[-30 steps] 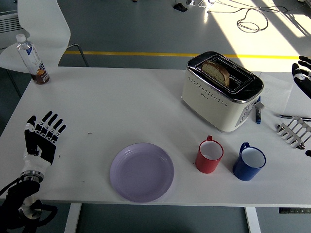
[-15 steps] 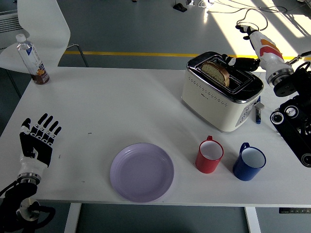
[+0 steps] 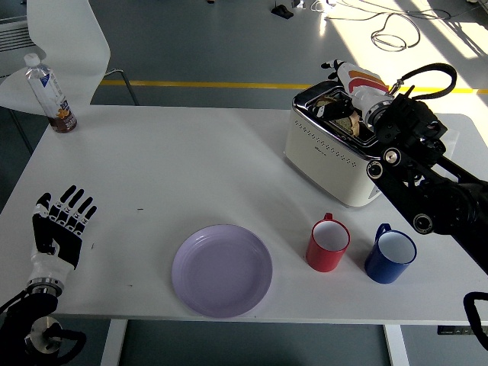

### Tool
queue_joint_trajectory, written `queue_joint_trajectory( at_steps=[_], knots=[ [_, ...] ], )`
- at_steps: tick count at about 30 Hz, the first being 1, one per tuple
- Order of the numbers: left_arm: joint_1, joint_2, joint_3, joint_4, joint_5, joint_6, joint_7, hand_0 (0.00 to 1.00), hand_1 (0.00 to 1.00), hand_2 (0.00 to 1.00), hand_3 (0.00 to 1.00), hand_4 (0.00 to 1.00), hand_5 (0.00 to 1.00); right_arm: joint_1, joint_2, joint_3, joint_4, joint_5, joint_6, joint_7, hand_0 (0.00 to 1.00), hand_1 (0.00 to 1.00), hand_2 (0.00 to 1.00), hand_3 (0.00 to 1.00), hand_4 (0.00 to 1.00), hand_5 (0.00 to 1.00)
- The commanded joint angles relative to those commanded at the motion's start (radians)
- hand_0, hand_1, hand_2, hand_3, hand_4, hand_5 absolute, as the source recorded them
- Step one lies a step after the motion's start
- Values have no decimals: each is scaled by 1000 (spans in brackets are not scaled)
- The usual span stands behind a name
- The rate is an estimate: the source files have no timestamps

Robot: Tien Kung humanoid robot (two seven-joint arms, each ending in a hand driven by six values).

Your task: Push plate across desktop,pick up the break from the machine,place the break in the plate

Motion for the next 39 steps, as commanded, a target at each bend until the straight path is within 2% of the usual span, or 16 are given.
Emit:
queue_joint_trajectory(
  at_steps=[5,15,16,17,21,23,27,28,31,33,34,39],
  knots=[
    [-2,0,-3,0,0,1,0,802,795,833,742,549,998,44,22,-11,-74,-18,23,-22,785,715,701,838,868,327],
    [-10,0,1,2,-1,1,-1,801,794,829,741,542,998,119,61,-57,-216,-78,28,-35,767,705,686,834,868,330],
    [-11,0,1,2,-1,1,-1,801,791,829,741,538,998,122,64,-60,-225,-77,29,-36,708,665,646,798,861,324],
    [-10,0,0,2,-2,1,-1,801,791,829,741,538,998,130,70,-72,-242,-75,29,-41,708,665,646,798,861,324],
    [-10,0,0,2,-4,0,-6,801,790,828,740,536,998,150,70,-102,-297,-72,36,-48,708,665,646,798,861,324],
    [-10,0,3,-1,-5,-1,-7,801,790,828,740,536,998,155,70,-111,-316,-75,34,-51,688,646,628,760,857,320],
    [-10,0,7,-2,-5,0,-9,801,790,828,740,536,998,156,70,-127,-343,-92,4,-65,688,646,628,760,857,320],
    [-10,0,7,-2,-5,0,-9,799,789,826,740,535,998,156,70,-130,-349,-89,0,-67,636,607,591,739,845,315],
    [-9,0,6,-1,-5,0,-9,799,789,826,740,535,998,158,70,-134,-364,-74,-9,-62,636,607,591,739,845,315],
    [-9,0,4,0,-5,1,-9,799,789,826,740,535,998,159,70,-134,-367,-67,-12,-58,636,607,591,739,845,315],
    [-9,0,3,1,-5,1,-9,799,788,826,739,534,998,160,70,-135,-368,-64,-11,-54,548,539,529,672,821,306],
    [-11,0,-1,3,-4,2,-10,799,788,826,739,534,998,164,70,-153,-367,-21,3,-36,548,539,529,672,821,306]
  ],
)
